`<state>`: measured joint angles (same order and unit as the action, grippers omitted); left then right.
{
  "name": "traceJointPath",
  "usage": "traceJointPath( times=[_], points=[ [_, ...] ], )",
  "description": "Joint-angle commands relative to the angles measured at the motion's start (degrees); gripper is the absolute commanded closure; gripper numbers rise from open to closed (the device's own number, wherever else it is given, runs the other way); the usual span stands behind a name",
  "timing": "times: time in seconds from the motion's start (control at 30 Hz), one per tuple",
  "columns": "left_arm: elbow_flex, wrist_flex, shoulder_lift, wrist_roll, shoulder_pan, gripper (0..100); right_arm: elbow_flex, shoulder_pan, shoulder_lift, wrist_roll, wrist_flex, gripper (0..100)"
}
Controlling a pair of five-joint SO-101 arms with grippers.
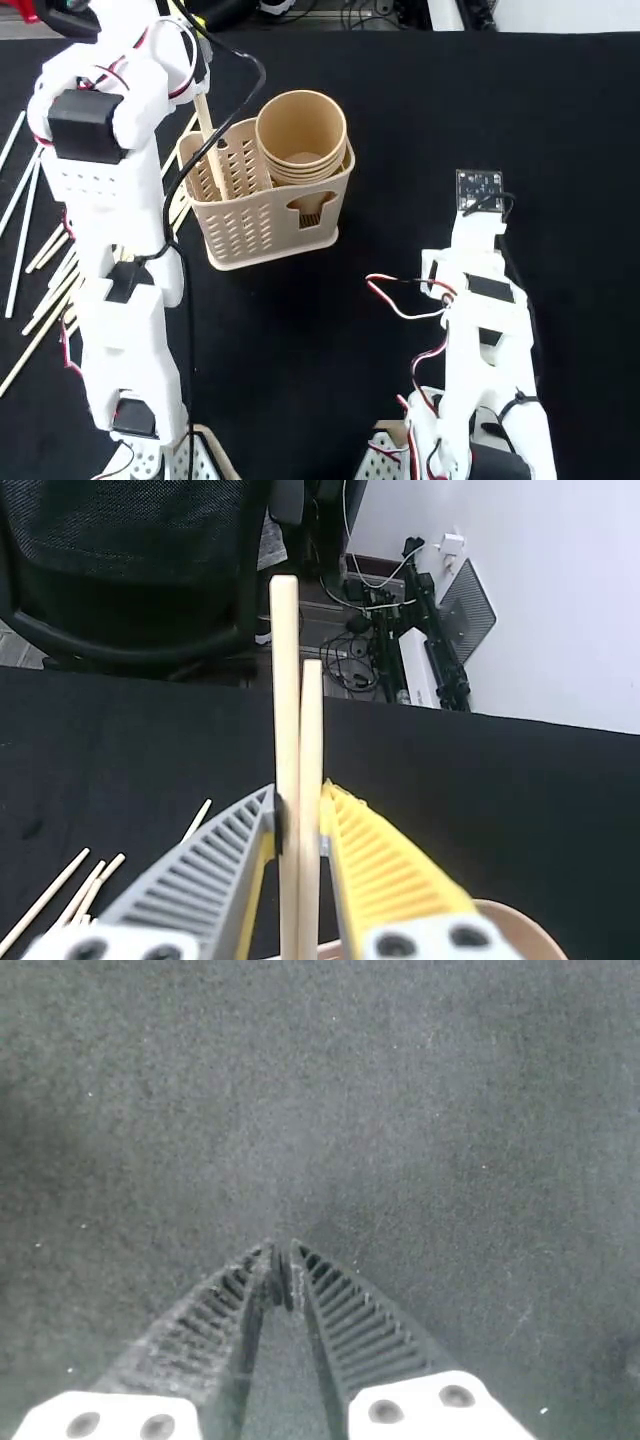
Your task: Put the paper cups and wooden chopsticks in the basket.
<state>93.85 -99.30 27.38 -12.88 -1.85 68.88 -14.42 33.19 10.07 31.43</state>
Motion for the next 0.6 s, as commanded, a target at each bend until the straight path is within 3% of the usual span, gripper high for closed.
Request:
traceJointPath(
  times=[0.0,0.33,0.57],
  points=[
    [1.63,0.26,-0.7,-0.53,0.66,97,-0.22,0.18,0.13,0.44,-0.97,97.7],
    [1.8,1.58,-1.49,-0.09,0.57,97,-0.22,0.18,0.13,0.44,-0.97,97.7],
    [1.63,1.85,-9.05,1.14,0.92,97,-0.22,0.18,0.13,0.44,-0.97,97.7]
  ],
)
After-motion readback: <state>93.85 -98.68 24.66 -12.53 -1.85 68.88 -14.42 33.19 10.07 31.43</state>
